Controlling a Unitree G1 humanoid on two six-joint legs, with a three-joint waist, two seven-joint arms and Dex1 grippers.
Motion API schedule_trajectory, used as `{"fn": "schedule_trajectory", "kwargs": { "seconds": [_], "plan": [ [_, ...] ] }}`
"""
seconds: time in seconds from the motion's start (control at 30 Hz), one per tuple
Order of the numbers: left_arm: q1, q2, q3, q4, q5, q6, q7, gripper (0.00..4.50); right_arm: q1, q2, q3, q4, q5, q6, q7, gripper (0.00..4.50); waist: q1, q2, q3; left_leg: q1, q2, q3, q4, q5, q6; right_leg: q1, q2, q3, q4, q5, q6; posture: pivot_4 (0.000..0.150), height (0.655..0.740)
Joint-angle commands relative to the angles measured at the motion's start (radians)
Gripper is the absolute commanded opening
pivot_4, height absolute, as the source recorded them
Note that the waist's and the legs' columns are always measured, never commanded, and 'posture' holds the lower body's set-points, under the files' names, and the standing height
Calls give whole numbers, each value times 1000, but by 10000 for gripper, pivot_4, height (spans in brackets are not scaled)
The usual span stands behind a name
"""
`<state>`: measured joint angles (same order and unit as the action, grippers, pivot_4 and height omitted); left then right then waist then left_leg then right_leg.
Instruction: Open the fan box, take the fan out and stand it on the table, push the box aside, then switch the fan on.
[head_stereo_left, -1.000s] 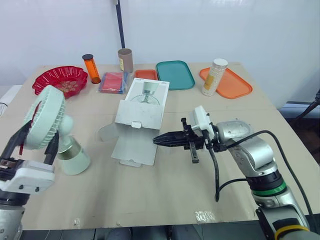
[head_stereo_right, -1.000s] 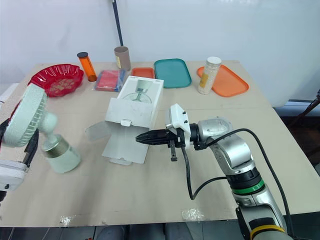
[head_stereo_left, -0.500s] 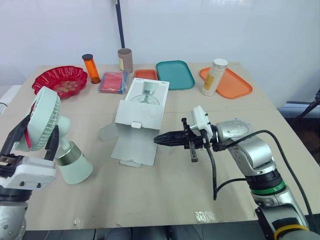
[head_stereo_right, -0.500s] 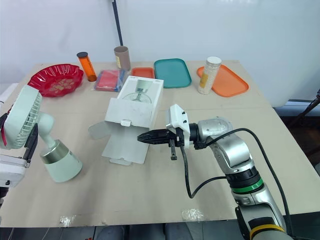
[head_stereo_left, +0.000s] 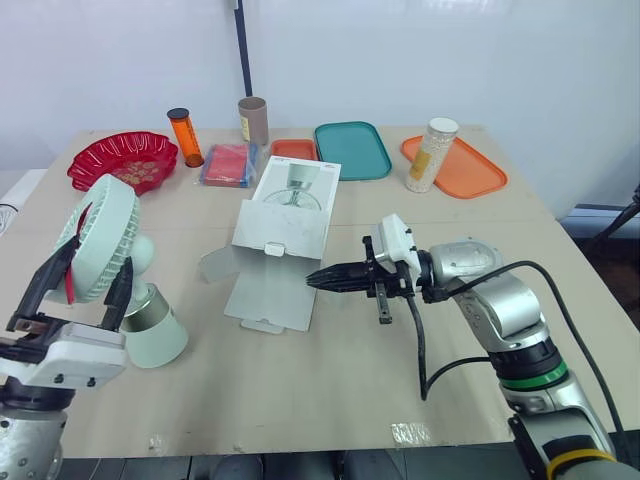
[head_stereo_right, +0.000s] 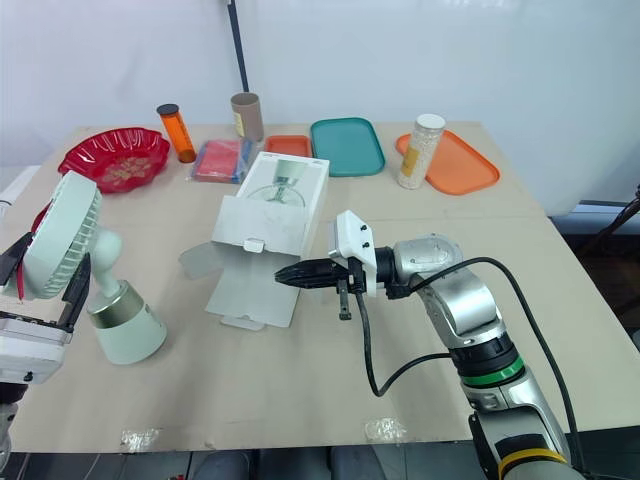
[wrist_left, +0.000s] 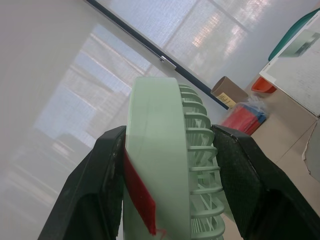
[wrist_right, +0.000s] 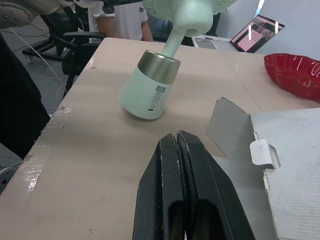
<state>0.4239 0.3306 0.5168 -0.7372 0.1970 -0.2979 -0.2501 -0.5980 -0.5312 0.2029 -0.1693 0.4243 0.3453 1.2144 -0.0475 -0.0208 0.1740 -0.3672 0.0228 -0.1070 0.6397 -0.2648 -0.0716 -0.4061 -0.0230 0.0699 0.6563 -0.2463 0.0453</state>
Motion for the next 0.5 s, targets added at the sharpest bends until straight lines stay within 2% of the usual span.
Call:
{"fn": "schedule_trajectory", "kwargs": {
  "seconds": [0.03, 0.17, 0.2, 0.23, 0.5],
  "plan": [
    [5, -3, -1, -32, 0, -1, 3, 27198, -10, 1, -5, -26, 3, -8, -4, 0, 0, 0, 0, 0, 0, 0, 0, 0, 0, 0, 0, 0, 0, 0, 0, 1500, 7400],
    [13, -9, -4, -44, 0, -2, 3, 27198, -7, 3, -1, -24, -2, -11, -7, 0, 0, 0, 0, 0, 0, 0, 0, 0, 0, 0, 0, 0, 0, 0, 0, 1500, 7400],
    [14, -10, -7, -48, 1, -1, 3, 22073, -6, 4, 0, -24, -2, -11, -7, 0, 0, 0, 0, 0, 0, 0, 0, 0, 0, 0, 0, 0, 0, 0, 0, 1500, 7400],
    [15, -11, -8, -51, 2, 0, 3, 19875, -6, 5, 0, -24, -3, -11, -7, 0, 0, 0, 0, 0, 0, 0, 0, 0, 0, 0, 0, 0, 0, 0, 0, 1500, 7400],
    [18, -17, -18, -63, 22, 4, 5, 19439, -5, 11, 5, -13, -9, -18, -11, 0, 0, 0, 0, 0, 0, 0, 0, 0, 0, 0, 0, 0, 0, 0, 0, 1500, 7400]
  ]
}}
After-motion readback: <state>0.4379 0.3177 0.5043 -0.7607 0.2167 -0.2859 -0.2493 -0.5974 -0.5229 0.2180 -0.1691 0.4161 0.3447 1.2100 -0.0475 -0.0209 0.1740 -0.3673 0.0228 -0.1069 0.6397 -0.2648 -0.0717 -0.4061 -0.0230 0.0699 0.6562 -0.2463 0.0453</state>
